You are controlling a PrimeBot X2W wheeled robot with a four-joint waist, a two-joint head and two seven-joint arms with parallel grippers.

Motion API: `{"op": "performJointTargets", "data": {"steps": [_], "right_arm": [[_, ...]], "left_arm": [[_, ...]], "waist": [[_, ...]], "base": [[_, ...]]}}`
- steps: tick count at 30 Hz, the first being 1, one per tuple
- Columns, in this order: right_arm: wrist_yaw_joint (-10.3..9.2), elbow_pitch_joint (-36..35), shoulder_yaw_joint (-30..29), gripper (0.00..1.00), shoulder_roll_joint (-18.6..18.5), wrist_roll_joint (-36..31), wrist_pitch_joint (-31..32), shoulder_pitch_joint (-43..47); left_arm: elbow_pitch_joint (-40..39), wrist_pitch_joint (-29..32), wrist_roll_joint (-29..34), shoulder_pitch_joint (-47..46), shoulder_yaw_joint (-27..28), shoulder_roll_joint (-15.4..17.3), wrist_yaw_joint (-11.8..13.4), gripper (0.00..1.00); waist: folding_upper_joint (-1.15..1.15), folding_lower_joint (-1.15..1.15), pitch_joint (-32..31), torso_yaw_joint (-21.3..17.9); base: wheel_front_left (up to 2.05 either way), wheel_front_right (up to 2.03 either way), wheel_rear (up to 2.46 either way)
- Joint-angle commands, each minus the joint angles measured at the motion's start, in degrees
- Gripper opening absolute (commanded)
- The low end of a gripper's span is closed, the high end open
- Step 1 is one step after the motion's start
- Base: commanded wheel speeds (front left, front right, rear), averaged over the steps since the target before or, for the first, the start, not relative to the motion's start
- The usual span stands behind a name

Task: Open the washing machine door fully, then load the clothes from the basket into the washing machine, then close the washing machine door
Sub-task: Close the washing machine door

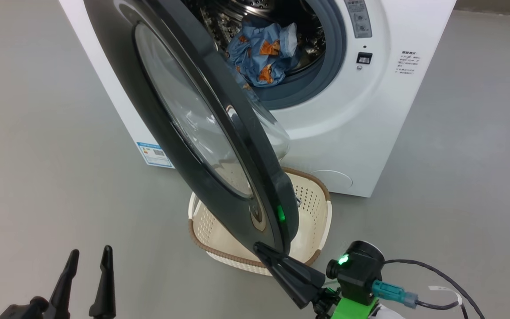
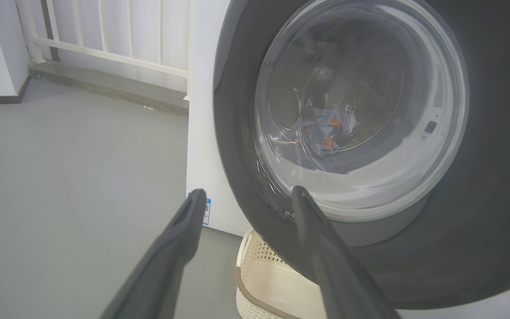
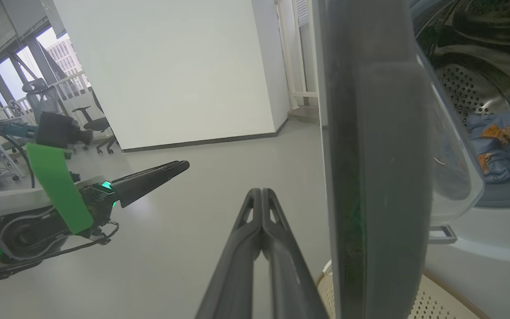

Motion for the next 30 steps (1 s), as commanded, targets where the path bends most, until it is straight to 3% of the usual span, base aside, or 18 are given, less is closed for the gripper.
{"op": "performJointTargets", "data": {"steps": [1, 14, 30], "right_arm": [[0.26, -0.9, 0.7, 0.00, 0.6, 1.1, -0.4, -1.7], [0.26, 2.3, -1.1, 0.00, 1.9, 1.6, -0.4, -3.1], [0.26, 2.8, -8.3, 0.00, 2.2, 0.1, -0.4, -5.6]], "left_arm": [[-1.6, -0.4, 0.2, -2.6, 2.0, 0.7, 0.0, 1.00], [-1.7, -0.4, 0.2, -3.3, 1.8, 0.2, 0.0, 1.00], [-2.8, -0.4, 0.5, -5.1, 1.8, 0.1, 0.0, 1.00]], "waist": [[0.00, 0.00, 0.4, 0.2], [0.00, 0.00, 1.1, 0.8], [0.00, 0.00, 5.1, -1.6]], "base": [[0.00, 0.00, 0.00], [0.00, 0.00, 0.00], [0.00, 0.00, 0.00]]}}
